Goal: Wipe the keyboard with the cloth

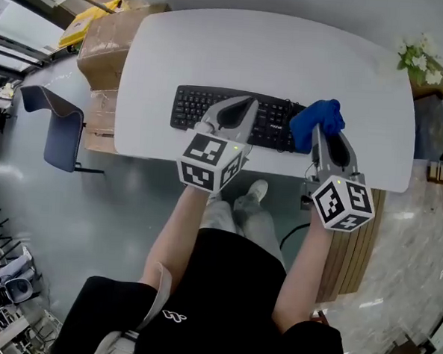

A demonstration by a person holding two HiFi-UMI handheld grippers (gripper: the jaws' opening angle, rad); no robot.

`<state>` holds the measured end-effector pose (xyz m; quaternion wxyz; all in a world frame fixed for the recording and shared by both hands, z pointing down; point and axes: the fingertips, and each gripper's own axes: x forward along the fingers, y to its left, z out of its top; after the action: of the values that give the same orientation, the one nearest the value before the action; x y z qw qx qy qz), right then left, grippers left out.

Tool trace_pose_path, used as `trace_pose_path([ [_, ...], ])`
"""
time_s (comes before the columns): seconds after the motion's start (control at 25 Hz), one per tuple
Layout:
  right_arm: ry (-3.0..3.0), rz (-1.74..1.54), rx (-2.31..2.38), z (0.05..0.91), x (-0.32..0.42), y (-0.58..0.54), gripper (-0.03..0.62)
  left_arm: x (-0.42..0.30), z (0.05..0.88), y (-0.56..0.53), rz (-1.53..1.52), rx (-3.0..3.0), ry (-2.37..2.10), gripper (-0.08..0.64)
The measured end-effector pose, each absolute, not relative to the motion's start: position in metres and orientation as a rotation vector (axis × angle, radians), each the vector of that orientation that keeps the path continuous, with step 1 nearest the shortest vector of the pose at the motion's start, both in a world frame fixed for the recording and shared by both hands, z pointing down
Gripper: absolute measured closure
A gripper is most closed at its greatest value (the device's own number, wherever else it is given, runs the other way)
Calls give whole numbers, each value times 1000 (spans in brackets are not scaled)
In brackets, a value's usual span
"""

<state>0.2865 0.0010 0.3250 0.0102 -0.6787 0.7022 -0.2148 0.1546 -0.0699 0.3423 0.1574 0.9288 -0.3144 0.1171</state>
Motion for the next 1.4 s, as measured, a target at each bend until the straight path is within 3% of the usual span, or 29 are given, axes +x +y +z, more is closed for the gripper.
trace_pose_path([
  [0.64, 2363, -76, -1919, 166, 100, -60, 500, -19, 166, -102, -75, 2833, -1198, 561],
  [1.4, 2389, 50, -2002, 145, 90, -66, 500, -2, 151, -97, -153, 2908, -1075, 561],
])
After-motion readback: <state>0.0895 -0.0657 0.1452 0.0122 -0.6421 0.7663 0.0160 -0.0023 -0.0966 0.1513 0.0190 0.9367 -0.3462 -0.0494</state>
